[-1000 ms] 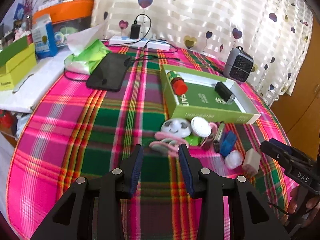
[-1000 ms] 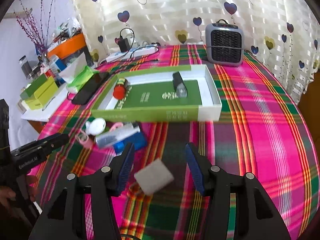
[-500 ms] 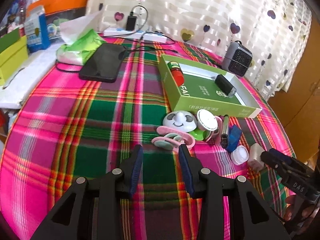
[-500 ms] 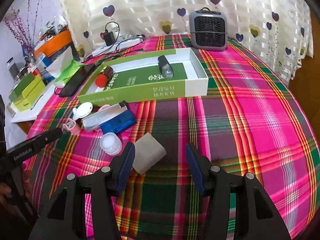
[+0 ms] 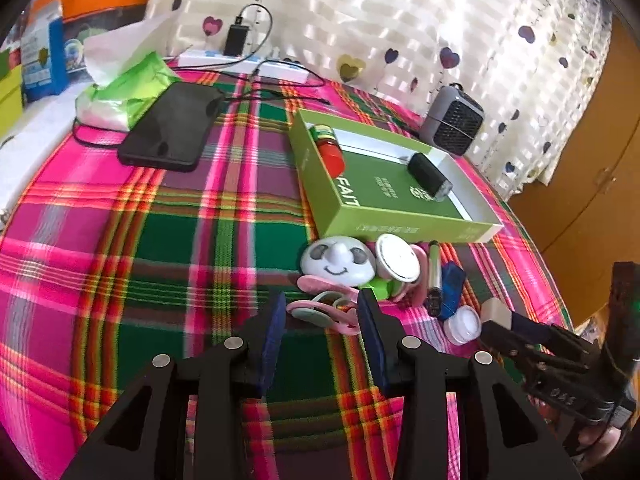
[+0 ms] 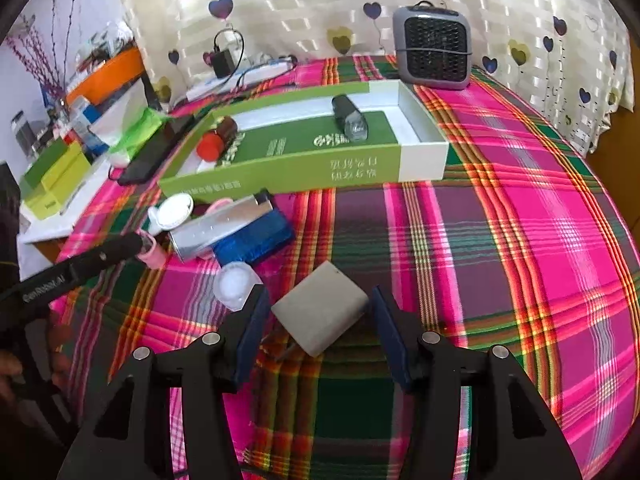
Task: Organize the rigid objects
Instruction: 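Move the left gripper to the pink clip while the right gripper approaches the white charger, then grasp the pink clip with the left gripper while the right gripper grasps the white charger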
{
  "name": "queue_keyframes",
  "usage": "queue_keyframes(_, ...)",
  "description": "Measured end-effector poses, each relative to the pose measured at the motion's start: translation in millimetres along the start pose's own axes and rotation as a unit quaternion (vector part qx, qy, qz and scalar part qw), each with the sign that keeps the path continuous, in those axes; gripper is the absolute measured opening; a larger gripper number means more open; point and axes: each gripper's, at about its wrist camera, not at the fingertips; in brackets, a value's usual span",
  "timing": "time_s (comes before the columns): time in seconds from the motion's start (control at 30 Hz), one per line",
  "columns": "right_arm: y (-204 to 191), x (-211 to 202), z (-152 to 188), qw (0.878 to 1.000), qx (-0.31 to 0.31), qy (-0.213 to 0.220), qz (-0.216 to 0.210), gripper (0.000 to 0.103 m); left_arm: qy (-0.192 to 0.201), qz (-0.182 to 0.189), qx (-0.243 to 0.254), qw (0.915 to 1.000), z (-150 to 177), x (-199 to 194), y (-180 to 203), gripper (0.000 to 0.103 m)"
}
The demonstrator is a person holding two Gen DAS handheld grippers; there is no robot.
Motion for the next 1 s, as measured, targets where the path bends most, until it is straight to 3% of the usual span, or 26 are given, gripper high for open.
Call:
queue_keyframes(0.23,-2,0,5,1.0,-0.022,0.002,0.022,0.054,-0.012,0.036,0.031,0.9988,8,-1,17,0.036)
queue_keyframes(0.63,15,-5,5,0.999,-0.011,0.008,0.046,0.054,-0.032,0.057,0.074,0.9951,27,-3,47,0.036)
queue_keyframes(0.8,21,-7,6,0.998,-0.013,0.01,0.057,0.054,-0.007,0.028,0.11,0.9935,28,-18,54,0.036)
queue_keyframes(1.0,28,-9,6,0.997,-0.01,0.013,0.069,0.054,0.004,-0.026,0.115,0.9931,18,-17,47,0.036)
Point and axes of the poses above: each gripper's, at about its wrist camera, not at the fingertips, and x roughly the way its jaws point, y to its right, z to its underside, and after that the axes turned 5 degrees about x, right-handed
